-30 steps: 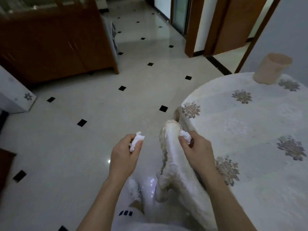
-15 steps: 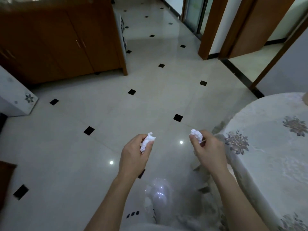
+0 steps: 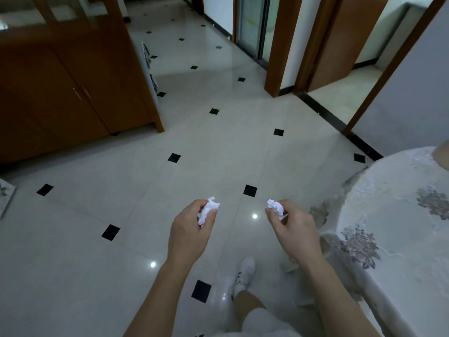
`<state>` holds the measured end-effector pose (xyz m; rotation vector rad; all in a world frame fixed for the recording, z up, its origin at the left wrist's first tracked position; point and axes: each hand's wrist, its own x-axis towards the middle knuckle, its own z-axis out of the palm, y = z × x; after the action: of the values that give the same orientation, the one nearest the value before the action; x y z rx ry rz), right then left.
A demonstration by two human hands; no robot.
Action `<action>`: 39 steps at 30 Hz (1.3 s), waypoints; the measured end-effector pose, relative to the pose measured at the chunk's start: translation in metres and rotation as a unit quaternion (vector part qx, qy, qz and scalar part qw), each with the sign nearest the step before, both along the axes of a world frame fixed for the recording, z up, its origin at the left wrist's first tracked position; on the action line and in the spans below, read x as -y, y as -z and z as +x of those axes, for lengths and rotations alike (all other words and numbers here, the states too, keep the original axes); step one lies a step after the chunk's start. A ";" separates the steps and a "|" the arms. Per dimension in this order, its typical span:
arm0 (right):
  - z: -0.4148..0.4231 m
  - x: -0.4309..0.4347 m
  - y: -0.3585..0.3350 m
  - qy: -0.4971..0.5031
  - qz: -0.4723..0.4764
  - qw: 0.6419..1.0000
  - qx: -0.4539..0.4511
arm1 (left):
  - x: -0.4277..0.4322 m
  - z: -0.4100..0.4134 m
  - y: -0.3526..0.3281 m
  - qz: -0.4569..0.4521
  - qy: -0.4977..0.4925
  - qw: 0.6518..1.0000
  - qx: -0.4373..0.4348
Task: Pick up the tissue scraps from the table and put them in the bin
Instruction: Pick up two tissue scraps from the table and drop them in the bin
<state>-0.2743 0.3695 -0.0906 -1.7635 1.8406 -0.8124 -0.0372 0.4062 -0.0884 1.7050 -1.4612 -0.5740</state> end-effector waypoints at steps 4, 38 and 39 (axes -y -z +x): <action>0.006 0.064 0.002 0.004 -0.012 1.000 0.011 | 0.071 0.001 -0.002 -0.014 0.011 1.000 0.016; -0.201 0.516 0.001 0.265 -0.038 0.963 -0.022 | 0.654 -0.230 -0.015 -0.031 0.279 0.959 0.040; -0.209 0.534 -0.001 0.274 -0.037 0.961 -0.023 | 0.677 -0.240 -0.016 -0.035 0.289 0.956 0.039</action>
<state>-0.4834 -0.1643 -0.0893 -1.3237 2.4018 -1.0535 -0.2771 -0.2707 -0.0721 1.2433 -2.0278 -0.7528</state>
